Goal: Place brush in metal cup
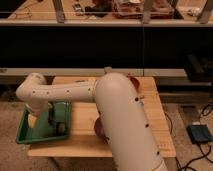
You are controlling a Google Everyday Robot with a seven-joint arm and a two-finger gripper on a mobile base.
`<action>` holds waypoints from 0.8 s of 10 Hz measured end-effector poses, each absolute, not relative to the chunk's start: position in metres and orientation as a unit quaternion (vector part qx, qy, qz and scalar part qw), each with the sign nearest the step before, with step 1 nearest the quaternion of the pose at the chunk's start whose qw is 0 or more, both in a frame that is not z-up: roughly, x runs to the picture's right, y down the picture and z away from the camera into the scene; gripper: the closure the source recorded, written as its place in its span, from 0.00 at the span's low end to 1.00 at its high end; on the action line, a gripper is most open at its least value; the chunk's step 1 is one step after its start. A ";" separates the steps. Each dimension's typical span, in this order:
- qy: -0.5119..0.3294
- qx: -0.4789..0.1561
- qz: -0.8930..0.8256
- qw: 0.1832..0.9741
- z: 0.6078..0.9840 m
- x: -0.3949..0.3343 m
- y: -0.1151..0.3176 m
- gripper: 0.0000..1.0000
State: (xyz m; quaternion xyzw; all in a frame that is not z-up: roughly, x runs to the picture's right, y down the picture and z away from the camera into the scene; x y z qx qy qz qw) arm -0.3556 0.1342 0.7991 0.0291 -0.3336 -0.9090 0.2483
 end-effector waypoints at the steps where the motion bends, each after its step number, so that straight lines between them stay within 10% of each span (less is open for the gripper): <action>1: -0.334 0.026 -0.908 0.250 0.804 -0.354 0.136 0.20; 8: -0.347 0.019 -0.902 0.257 0.849 -0.337 0.167 0.29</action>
